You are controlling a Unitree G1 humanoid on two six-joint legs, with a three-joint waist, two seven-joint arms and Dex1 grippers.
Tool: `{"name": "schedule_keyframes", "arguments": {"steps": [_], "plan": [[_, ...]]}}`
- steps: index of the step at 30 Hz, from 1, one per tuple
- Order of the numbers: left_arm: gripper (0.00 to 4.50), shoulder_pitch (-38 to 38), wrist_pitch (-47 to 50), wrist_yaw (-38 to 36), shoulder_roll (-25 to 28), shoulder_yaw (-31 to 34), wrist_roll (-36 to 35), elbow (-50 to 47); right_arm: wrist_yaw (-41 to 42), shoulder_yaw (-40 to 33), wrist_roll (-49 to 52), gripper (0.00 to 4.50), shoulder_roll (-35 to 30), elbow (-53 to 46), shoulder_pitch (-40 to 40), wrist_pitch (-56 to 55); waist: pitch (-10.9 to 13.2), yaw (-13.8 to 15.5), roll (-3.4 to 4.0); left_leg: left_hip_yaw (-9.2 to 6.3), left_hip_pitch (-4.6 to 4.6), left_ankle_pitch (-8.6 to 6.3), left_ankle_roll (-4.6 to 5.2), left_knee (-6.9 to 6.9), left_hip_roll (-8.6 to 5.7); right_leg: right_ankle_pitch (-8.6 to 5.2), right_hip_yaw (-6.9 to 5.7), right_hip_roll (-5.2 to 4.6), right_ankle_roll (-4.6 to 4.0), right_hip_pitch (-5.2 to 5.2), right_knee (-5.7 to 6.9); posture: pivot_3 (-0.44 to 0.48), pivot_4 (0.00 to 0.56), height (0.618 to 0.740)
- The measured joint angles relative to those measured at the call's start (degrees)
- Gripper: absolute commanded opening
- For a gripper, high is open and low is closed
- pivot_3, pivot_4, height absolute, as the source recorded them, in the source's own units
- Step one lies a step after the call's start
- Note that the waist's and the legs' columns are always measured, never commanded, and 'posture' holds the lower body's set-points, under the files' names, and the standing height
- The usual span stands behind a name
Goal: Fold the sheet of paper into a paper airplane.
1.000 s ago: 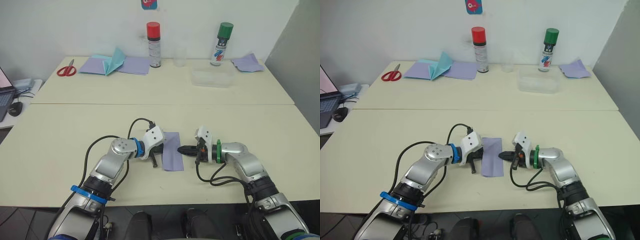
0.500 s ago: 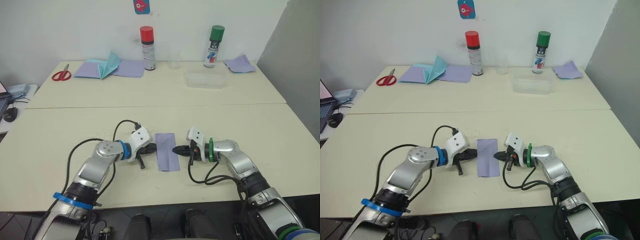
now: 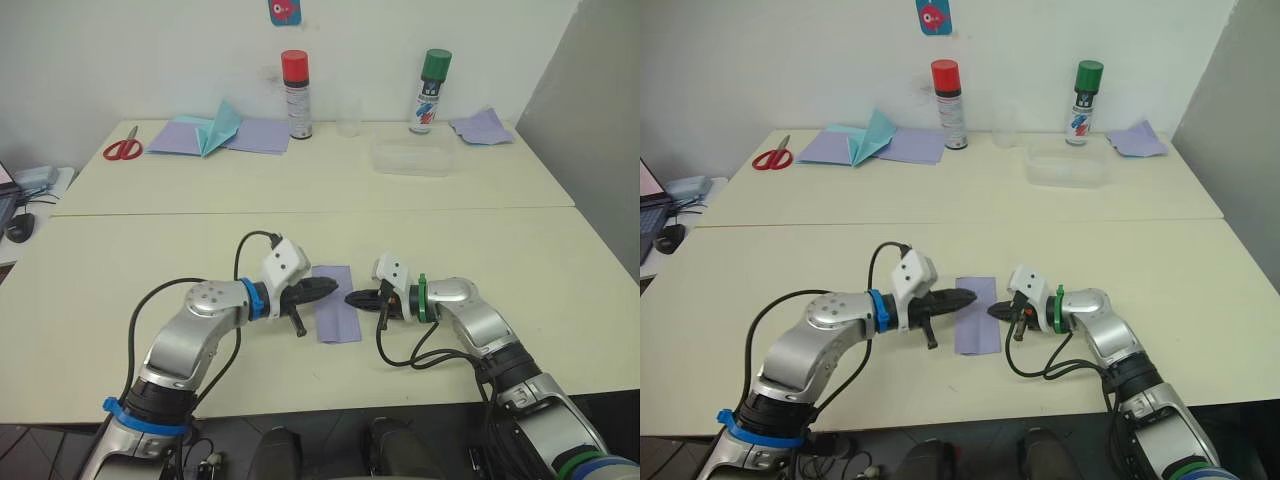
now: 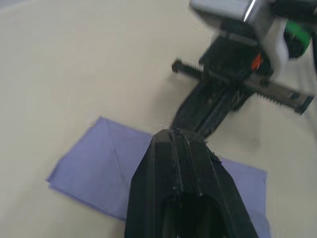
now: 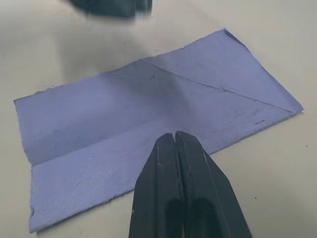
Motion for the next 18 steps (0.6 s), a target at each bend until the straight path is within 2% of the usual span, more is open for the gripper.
{"name": "schedule_keyframes", "arguments": {"steps": [3, 11, 18], "plan": [[0.00, 1.57, -4.06, 1.26, -0.45, -2.83, 3.40, 5.63, 0.85, 0.56, -0.02, 0.05, -1.31, -2.45, 0.79, 0.94, 0.00, 0.15, 0.00, 0.03, -0.10, 0.00, 0.00, -0.02, -0.02, -0.03, -0.01, -0.01, -0.04, -0.08, 0.00, 0.000, 0.150, 0.740], [0.00, 2.06, -10.15, -0.05, -0.38, -5.06, 5.03, 6.97, 11.39, 4.33, 3.74, 0.05, -9.87, -15.48, 4.27, 12.12, -0.02, 1.35, -0.02, 0.11, -0.14, -0.10, 0.02, -0.17, -0.04, -0.14, -0.02, -0.13, -0.09, -0.08, -0.14, 0.000, 0.150, 0.740], [0.00, 2.70, -11.86, 0.08, -0.38, -5.04, 5.63, 7.52, 11.23, 5.55, 3.35, 0.05, -9.33, -13.71, 2.98, 11.61, -0.06, 1.28, -0.04, 0.08, 0.00, -0.09, 0.02, -0.13, -0.02, -0.33, -0.05, -0.13, -0.41, -0.02, -0.13, 0.000, 0.150, 0.740]]}}
